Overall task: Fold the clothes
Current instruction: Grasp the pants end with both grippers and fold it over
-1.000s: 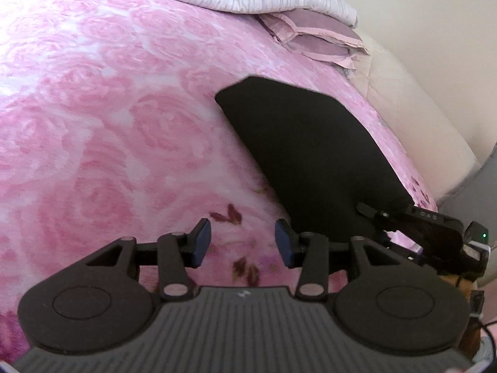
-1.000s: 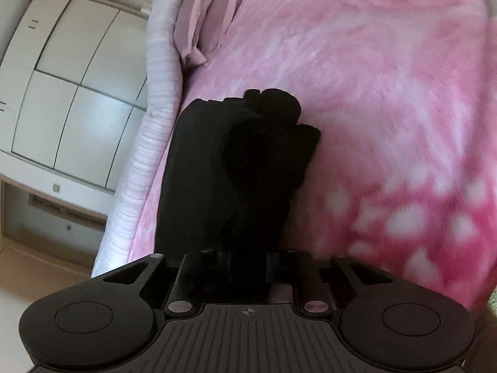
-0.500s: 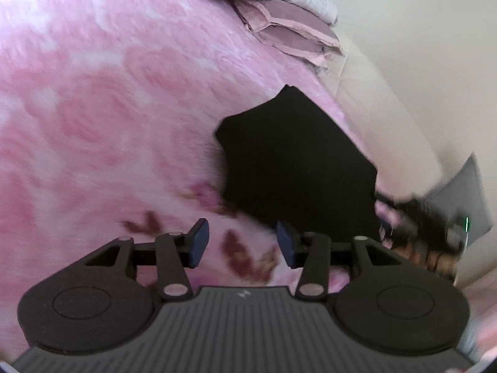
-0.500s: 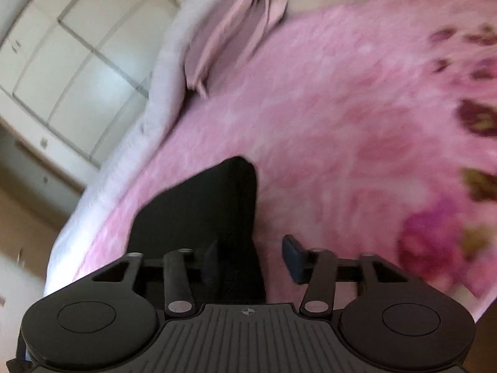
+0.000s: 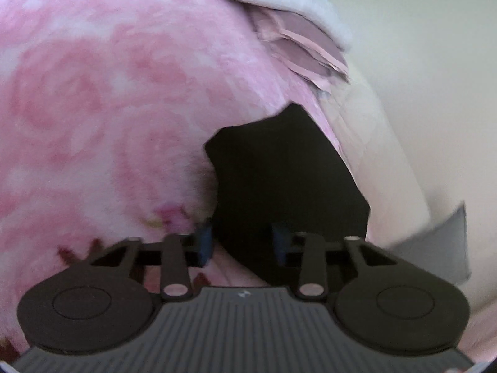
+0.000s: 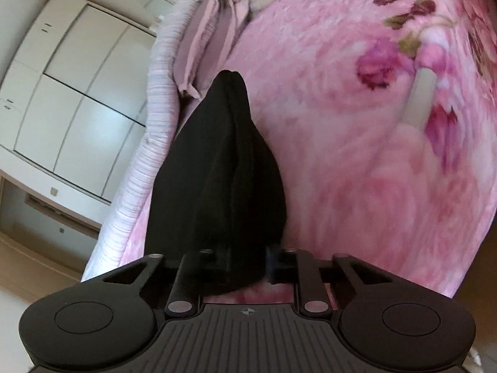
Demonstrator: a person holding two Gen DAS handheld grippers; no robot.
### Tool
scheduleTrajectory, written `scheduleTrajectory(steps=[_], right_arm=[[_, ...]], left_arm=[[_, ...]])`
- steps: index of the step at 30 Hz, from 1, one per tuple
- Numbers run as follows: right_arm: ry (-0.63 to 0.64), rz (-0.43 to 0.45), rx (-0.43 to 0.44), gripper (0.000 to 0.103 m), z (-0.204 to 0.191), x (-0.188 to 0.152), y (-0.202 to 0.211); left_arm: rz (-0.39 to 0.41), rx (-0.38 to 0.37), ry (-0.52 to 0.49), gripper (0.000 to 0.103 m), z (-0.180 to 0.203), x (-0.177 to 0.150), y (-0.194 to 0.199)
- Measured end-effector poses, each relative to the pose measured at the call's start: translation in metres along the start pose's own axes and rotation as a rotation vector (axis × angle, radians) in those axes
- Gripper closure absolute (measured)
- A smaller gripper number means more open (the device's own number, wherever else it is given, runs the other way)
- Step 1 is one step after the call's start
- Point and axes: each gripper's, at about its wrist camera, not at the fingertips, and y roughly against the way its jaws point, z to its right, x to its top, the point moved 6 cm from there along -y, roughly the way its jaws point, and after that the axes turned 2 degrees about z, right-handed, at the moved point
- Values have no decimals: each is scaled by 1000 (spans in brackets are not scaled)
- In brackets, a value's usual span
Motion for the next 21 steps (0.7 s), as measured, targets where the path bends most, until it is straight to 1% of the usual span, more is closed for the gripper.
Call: scheduleTrajectory(steps=[1, 3, 4, 5, 6, 7, 8, 9, 11, 12, 13, 14, 16, 18, 19, 21], right_arm=[[9, 5, -9, 91, 0, 6, 3], [23, 2, -28, 91, 9, 14, 7], [22, -8, -34, 91, 15, 17, 7], [13, -21, -33, 88, 21, 19, 7], [-4, -39, -22, 80, 25, 19, 10], [0, -58, -18, 75, 27, 19, 18], [26, -73, -19, 68, 26, 23, 21], [61, -73, -21, 64, 23, 30, 27], [126, -71, -22, 60, 18, 44, 37], [147, -57, -22, 58, 16, 54, 40], [160, -38, -23, 58, 14, 64, 41], [173, -23, -19, 55, 12, 74, 40], [199, -11, -3, 53, 4, 94, 29], [222, -2, 15, 53, -4, 113, 16], [225, -10, 25, 52, -8, 119, 5], [234, -31, 36, 52, -16, 128, -13]], left_arm=[[-12, -7, -56, 85, 7, -3, -1], [-34, -3, -121, 85, 14, -12, -4], [-39, 18, -150, 81, 14, -15, -6], [-47, 41, -173, 79, 13, -18, -5], [-56, 49, -185, 78, 12, -17, -3], [-68, 49, -192, 75, 11, -15, 3], [-74, 53, -200, 74, 11, -10, 9], [-67, 64, -219, 71, 12, -3, 14], [-21, 88, -271, 62, 16, 17, 23], [4, 103, -295, 56, 19, 30, 23], [12, 103, -309, 50, 23, 43, 17], [15, 97, -319, 48, 26, 55, 10], [-3, 65, -300, 48, 33, 77, -15], [-39, 22, -253, 48, 39, 92, -45], [-59, 1, -227, 48, 42, 99, -60], [-80, -15, -181, 48, 42, 108, -85]])
